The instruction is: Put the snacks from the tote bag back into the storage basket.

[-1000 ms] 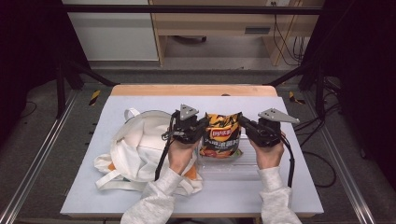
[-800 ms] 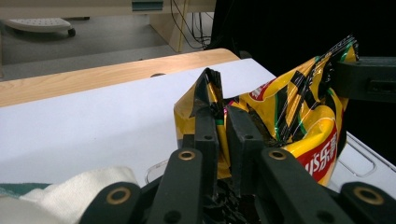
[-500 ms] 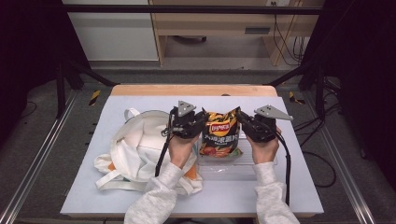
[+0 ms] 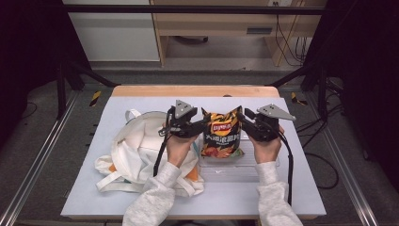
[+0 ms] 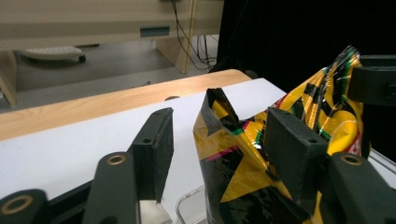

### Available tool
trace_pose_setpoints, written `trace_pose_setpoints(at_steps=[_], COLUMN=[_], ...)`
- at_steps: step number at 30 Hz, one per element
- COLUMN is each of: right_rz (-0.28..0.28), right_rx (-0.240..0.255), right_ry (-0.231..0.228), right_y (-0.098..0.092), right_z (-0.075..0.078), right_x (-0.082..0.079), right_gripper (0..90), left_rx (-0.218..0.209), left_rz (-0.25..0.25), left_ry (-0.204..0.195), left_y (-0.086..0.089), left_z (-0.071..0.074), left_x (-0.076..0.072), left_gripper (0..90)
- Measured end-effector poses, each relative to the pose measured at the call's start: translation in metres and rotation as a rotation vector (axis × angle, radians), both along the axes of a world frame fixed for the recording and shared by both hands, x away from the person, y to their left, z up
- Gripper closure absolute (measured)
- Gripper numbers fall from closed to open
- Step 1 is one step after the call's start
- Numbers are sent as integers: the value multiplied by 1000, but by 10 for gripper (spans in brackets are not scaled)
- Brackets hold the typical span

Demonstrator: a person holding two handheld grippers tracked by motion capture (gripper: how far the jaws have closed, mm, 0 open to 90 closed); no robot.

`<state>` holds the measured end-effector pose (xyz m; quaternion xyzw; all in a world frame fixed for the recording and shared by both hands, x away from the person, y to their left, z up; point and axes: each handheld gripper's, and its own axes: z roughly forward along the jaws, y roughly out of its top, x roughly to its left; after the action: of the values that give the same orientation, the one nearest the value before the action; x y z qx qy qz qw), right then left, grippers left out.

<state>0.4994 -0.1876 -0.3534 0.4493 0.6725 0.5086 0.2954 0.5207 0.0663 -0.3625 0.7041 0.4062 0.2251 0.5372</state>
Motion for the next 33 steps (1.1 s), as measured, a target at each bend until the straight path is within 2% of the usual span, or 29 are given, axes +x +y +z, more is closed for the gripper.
trace_pose_setpoints(at_steps=[3, 7, 15, 18, 22, 24, 28, 31, 33], right_rz=[17, 25, 47, 56, 64, 61, 66, 61, 55], right_rx=[7, 5, 38, 40, 19, 15, 12, 8, 3], right_ry=[-16, -35, -66, -77, -81, -88, -89, -90, -93], right_y=[1, 0, -8, -10, -13, -15, -21, -29, -34], right_z=[2, 5, 14, 17, 19, 19, 18, 16, 14], right_x=[-3, -8, -23, -30, -38, -42, -50, -56, -61], right_gripper=[609, 517, 357, 315, 281, 261, 250, 237, 233], left_rx=[0, 4, 39, 50, 66, 62, 86, 81, 97], left_rz=[-10, -13, -42, -51, -52, -46, -27, -14, 9], left_ry=[-21, -40, -56, -63, -66, -63, -67, -60, -61], left_y=[2, 7, 28, 39, 56, 65, 84, 100, 111], left_z=[3, 9, 18, 19, 18, 16, 11, 7, 4], left_x=[-3, -8, -20, -27, -35, -39, -46, -52, -56], left_gripper=[399, 395, 369, 359, 354, 351, 350, 349, 345])
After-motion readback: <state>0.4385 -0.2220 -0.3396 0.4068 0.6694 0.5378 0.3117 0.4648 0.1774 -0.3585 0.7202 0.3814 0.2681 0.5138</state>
